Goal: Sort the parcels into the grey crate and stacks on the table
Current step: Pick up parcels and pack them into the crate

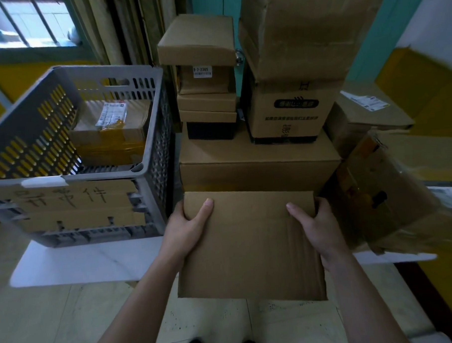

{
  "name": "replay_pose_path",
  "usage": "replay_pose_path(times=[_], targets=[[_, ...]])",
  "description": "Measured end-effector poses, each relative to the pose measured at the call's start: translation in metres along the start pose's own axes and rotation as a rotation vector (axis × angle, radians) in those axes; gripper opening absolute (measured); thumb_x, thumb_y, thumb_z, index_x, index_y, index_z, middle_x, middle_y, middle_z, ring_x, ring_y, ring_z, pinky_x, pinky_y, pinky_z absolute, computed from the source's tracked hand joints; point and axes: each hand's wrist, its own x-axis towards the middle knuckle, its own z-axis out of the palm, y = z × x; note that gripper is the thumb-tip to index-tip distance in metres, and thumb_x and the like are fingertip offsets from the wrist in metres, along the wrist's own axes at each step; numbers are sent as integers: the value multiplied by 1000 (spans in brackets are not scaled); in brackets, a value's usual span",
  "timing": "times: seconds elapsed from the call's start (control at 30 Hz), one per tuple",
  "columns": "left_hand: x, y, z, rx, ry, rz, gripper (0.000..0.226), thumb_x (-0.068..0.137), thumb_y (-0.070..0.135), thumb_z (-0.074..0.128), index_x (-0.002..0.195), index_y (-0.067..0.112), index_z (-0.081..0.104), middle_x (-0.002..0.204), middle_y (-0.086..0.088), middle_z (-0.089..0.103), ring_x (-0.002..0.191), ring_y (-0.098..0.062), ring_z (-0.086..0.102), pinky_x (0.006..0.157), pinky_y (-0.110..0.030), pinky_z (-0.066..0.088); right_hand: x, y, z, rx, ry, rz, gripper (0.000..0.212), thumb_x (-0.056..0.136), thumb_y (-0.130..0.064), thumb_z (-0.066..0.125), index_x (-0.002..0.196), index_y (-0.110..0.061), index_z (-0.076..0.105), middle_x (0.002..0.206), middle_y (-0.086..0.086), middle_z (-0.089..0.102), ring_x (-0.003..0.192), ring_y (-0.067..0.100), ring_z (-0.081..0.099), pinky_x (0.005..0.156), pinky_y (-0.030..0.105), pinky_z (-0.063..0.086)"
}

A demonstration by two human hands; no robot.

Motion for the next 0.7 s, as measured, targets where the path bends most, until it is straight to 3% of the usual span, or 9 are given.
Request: replay_pose_path(times=[0.07,0.2,0.3,0.43,0.6,0.7], targets=[[0,0,-1,12,-10,-3,73,83,66,62,142,28,42,114,6,60,101,-16,62,89,-41,55,0,0,1,32,10,18,56,89,-32,71,135,-25,40,119,-8,50,112,16,51,80,27,43],[-1,-2,1,72,-37,-7,72,88,64,57,147,26,39,119,4,58,105,-19,60,89,-39,52,1,4,0,12,4,54,60,92,-35,66,144,-23,40,119,-10,47,110,12,46,89,33,40],[-1,-2,1,90,-44,-19,76,87,66,56,148,26,36,123,1,56,108,-22,60,88,-40,52,3,6,-1,-18,-17,77,58,94,-39,63,145,-23,41,126,-5,51,120,19,50,91,34,40],[4,-2,-9,-88,-66,-138,60,90,61,58,132,19,55,122,-4,64,103,-20,63,77,-33,48,7,10,-4,-45,-17,154,61,94,-46,61,147,-24,40,142,2,50,129,27,48,96,38,40],[6,-12,-14,-200,-195,-173,40,90,43,64,112,10,62,112,-7,67,108,-25,62,87,-35,46,11,21,-5,-23,-79,280,77,89,-57,62,152,-23,33,150,4,43,134,29,43,105,43,40],[2,-18,-11,-141,-245,-175,37,91,47,61,120,24,61,116,2,65,111,-19,59,80,-36,44,13,24,-4,-22,-58,258,78,88,-54,64,152,-23,32,151,3,41,136,29,41,107,44,38]])
